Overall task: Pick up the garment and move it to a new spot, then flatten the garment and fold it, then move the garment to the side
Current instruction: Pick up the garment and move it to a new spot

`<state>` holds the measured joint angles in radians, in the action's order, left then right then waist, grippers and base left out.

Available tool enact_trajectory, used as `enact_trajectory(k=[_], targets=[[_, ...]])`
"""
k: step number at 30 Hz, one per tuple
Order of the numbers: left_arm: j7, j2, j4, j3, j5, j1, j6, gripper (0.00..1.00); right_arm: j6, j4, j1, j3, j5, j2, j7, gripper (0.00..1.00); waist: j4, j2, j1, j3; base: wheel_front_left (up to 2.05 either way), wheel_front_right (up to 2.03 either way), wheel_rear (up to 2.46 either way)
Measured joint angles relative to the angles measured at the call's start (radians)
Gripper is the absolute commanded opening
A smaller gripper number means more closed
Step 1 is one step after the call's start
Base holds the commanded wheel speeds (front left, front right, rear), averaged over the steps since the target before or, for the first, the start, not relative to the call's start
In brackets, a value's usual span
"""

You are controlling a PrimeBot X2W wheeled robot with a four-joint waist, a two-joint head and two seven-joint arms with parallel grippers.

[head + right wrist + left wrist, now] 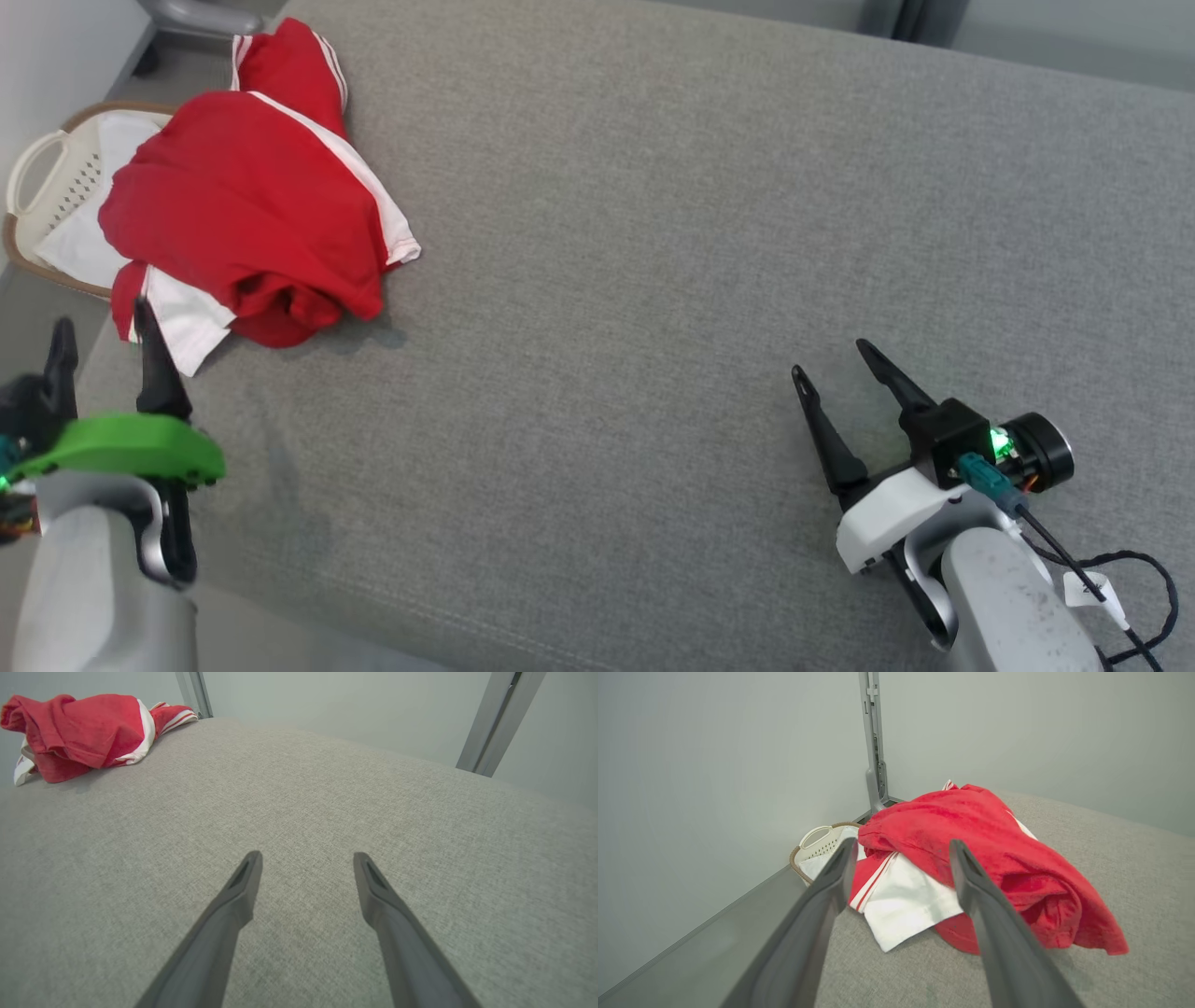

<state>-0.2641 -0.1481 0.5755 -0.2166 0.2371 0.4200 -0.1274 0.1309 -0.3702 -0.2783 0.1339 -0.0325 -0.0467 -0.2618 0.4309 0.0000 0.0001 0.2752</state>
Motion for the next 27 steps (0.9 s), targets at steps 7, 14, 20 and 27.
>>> enact_trajectory(k=[7, 14, 20, 27], targets=[[0.0, -0.11, 0.147, 0.15, 0.152, 0.197, -0.001, 1.0, 0.0, -0.002, -0.036, -0.011, -0.042, 0.0, 0.0, 1.0, -0.027, 0.0, 0.0, 0.095, 0.0, 0.0, 0.0], [0.02, -0.175, 0.363, 0.25, 0.35, 0.347, -0.001, 1.0, 0.002, 0.017, -0.075, 0.001, -0.06, 0.009, -0.005, 1.0, -0.068, 0.0, 0.0, 0.165, 0.0, 0.0, 0.0], [0.089, -0.211, 0.463, 0.358, 0.465, 0.372, -0.001, 1.0, 0.002, 0.05, -0.098, 0.017, -0.055, 0.015, -0.007, 1.0, -0.118, 0.0, 0.0, 0.202, 0.0, 0.0, 0.0], [0.049, -0.224, 0.515, 0.435, 0.513, 0.372, -0.001, 0.0, 0.002, 0.066, -0.1, 0.01, -0.039, 0.012, -0.007, 1.0, -0.149, 0.0, 0.0, 0.204, 0.0, 0.0, 0.0]])
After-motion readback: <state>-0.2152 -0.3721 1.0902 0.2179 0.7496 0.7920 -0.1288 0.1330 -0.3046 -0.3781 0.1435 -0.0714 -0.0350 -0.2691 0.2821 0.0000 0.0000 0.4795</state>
